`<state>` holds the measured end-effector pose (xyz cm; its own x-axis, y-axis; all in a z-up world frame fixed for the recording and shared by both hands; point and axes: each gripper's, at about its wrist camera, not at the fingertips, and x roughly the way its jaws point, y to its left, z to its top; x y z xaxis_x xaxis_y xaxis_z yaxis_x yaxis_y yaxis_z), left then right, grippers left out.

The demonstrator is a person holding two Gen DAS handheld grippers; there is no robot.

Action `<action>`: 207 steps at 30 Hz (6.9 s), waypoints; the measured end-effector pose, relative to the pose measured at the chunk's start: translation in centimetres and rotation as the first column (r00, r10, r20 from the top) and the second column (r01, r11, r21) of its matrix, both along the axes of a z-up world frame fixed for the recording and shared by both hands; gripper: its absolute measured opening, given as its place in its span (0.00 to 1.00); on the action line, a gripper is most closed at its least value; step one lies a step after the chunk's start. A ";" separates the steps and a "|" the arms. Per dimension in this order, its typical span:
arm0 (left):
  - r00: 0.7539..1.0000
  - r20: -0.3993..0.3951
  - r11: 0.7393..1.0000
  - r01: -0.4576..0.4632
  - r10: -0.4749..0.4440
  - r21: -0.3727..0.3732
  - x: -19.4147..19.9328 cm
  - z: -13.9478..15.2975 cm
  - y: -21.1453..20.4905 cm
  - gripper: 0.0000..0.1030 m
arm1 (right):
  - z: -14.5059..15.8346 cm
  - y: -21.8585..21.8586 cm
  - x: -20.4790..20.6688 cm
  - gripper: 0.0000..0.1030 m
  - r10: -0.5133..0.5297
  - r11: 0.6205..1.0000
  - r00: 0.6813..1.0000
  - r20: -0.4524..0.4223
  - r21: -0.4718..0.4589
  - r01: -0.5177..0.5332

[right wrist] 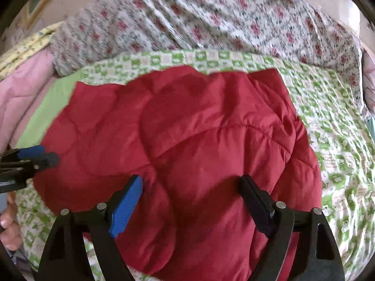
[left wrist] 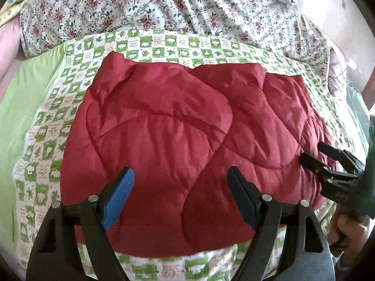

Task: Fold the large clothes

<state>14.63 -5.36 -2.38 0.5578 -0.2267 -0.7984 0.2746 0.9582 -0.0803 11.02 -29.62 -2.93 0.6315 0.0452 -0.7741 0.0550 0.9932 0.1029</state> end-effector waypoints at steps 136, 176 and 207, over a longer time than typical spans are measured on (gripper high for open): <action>0.999 0.037 0.972 -0.018 0.009 0.234 -13.5 -0.3 1.7 0.88 | 3.1 4.5 -16.7 0.96 0.128 0.989 0.989 -0.071 -0.069 -0.133; 0.999 0.031 0.961 -0.028 0.020 0.274 -7.7 -0.2 0.0 0.88 | 3.2 3.5 -8.4 0.96 0.113 0.990 0.988 -0.109 -0.075 -0.122; 1.000 0.022 0.966 -0.023 0.018 0.256 -6.0 -0.1 -0.4 0.88 | 3.3 2.8 -6.1 0.96 0.122 0.988 0.986 -0.113 -0.076 -0.131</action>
<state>8.62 -5.72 -2.49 0.5758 -0.0044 -0.8176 0.2540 0.9515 0.1738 4.91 -26.81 0.41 0.5371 0.0521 -0.8419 -0.0657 0.9976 0.0199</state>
